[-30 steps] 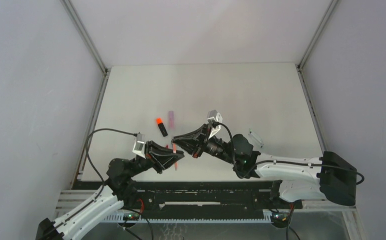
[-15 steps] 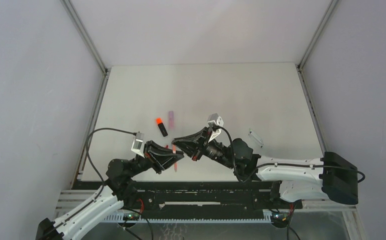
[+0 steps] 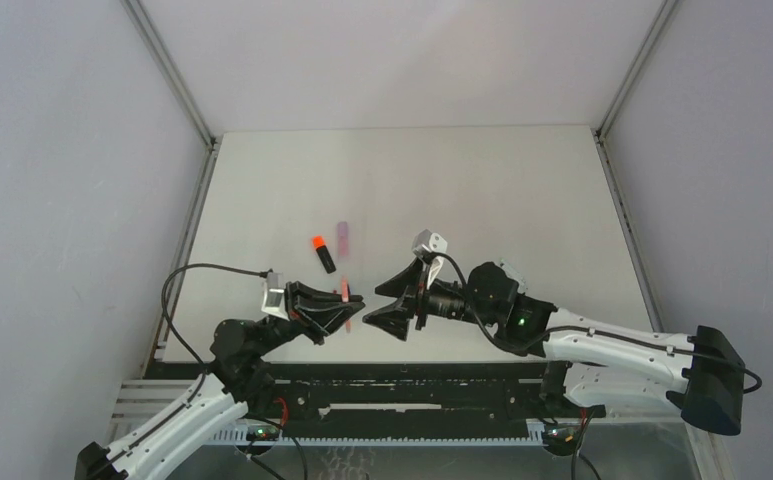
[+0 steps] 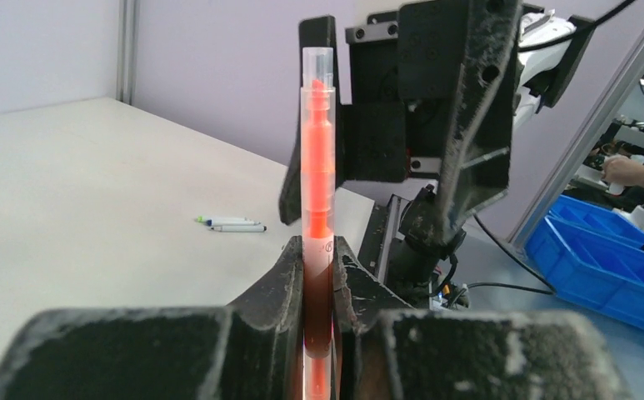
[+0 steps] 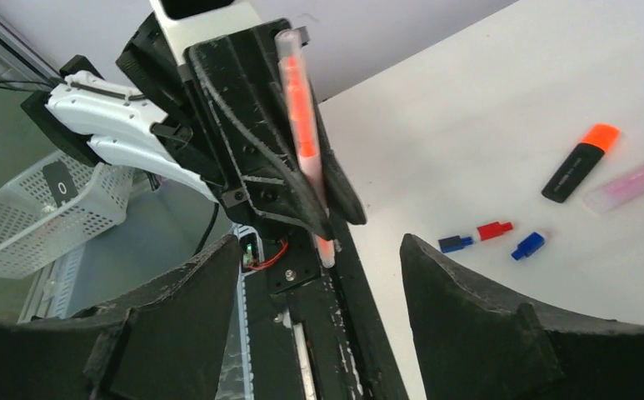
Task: Insert the pens into the pen caps
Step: Insert the pen cap onto the pen, then press the pen cap onto the pen.
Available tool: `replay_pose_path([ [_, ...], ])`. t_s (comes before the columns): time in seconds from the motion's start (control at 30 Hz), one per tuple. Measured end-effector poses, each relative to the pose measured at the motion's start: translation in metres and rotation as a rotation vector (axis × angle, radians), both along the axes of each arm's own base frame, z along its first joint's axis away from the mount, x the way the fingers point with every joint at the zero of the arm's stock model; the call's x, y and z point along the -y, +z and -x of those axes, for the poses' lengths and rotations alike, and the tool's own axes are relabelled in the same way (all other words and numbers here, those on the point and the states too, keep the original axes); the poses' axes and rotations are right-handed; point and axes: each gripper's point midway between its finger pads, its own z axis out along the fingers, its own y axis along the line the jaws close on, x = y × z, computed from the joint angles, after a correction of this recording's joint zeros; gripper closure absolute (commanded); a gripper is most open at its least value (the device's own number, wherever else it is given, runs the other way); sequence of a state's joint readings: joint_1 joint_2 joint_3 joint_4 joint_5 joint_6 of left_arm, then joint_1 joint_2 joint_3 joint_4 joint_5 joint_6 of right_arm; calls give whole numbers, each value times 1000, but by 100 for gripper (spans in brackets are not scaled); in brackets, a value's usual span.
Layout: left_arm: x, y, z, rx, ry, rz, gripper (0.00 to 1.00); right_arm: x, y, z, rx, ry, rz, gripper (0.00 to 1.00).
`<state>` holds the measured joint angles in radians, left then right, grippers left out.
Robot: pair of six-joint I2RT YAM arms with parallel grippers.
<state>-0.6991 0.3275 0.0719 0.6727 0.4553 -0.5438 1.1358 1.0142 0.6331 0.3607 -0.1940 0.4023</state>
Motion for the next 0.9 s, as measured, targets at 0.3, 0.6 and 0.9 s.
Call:
replay_pose_path([
  [0.3, -1, -3, -1, 39, 17, -25, 100, -5, 28, -28, 4, -4, -2, 34],
  [0.6, -1, -4, 0, 49, 11, -33, 100, -35, 47, -34, 20, 68, -13, 46],
  [0.9, 0, -5, 1, 49, 6, -40, 100, -45, 41, -27, 10, 133, -14, 63],
])
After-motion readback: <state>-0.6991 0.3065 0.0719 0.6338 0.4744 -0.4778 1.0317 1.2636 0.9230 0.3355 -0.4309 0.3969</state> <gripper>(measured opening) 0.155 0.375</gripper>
